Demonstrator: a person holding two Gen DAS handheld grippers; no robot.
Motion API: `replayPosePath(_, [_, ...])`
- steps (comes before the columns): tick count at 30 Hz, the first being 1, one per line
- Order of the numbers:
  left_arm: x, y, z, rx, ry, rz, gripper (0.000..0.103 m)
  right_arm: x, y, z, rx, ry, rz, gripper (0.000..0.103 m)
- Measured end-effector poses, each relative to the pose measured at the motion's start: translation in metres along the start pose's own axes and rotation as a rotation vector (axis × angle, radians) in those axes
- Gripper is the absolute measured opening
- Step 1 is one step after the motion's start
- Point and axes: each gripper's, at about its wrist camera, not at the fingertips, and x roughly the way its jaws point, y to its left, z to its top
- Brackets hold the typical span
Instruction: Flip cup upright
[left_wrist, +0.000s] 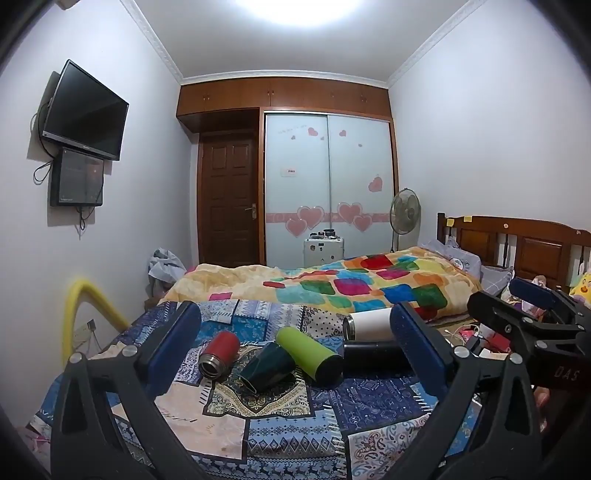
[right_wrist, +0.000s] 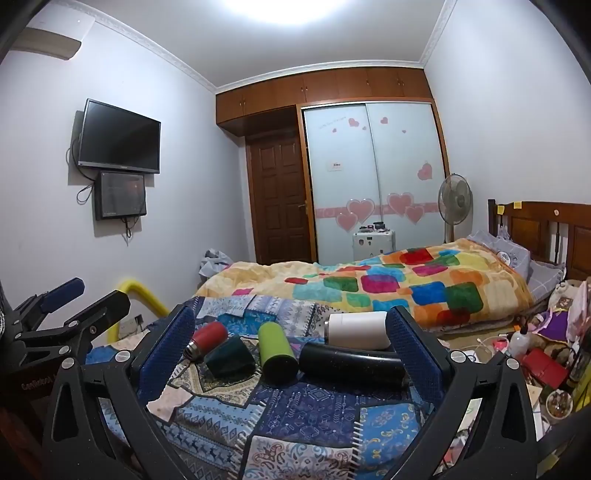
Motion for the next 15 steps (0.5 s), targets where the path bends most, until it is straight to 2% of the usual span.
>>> replayPosePath(15, [0.0008,0.0027,-0.0010,0.003,-0.005,0.007,0.103,-0.0009,0.0004,-0.0001,-0.002,0.000,-0.001,0.103])
